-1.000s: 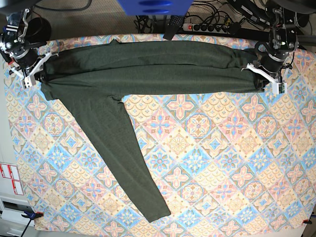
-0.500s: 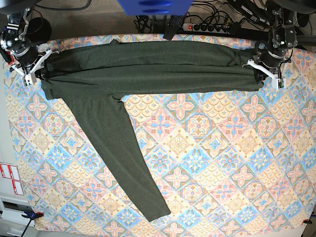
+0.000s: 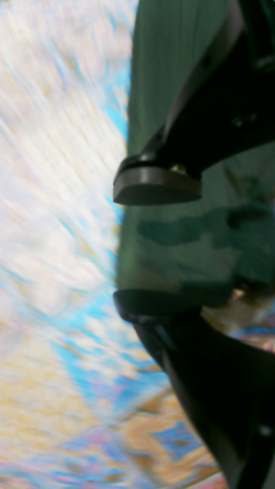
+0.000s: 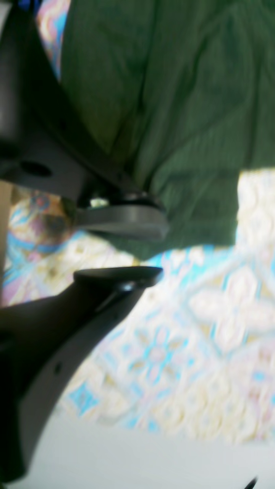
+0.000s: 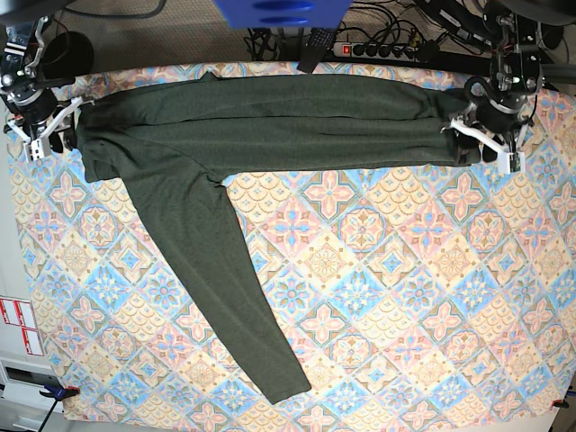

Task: Fold the T-shirt properly
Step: 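Release the right gripper and grasp the hanging sleeve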

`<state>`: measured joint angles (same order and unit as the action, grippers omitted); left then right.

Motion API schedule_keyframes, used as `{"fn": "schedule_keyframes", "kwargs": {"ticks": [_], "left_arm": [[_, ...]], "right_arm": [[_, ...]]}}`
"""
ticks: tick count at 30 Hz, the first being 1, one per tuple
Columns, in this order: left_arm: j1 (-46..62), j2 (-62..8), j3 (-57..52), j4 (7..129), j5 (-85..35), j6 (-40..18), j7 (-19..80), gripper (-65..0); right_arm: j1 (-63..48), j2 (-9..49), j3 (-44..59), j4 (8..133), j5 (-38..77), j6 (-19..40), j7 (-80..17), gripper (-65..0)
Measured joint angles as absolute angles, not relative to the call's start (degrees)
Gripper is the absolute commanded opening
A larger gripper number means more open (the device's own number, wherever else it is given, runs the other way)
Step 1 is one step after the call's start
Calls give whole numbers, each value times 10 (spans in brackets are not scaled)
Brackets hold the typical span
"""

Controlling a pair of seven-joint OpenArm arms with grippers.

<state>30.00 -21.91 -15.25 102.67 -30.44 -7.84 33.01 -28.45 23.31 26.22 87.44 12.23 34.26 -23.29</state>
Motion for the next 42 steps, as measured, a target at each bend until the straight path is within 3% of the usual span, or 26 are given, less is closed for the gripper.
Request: {"fn": "schedule_keyframes", "kwargs": {"ticks": [5,12,21,30,38,42], "left_arm": [[303,-219,-152,1052,-304,-78,332,-243],[287,-197,-157,1052,-305,-78,332,-174],[287,-152,-157,1052,-304,-77,332,-167],[289,-143,-157,1052,-304,-78,332,-167],[289,-143,-156,1052,-304,-78,332,-167],[289,-143,-155,1052,-304,-78,332,-167]], "right_arm": [[-239,230,222,908,124,346,-247,-493],[-106,230,156,897,119,347,-357,-489],[42,229,-18,760,123,354,-385,-488],[131,233,-43,637,122,345,-378,-487],[151,231,-44,576,125,345,-346,-356],[162,215,-43,547,120,343,-352,-346]]}}
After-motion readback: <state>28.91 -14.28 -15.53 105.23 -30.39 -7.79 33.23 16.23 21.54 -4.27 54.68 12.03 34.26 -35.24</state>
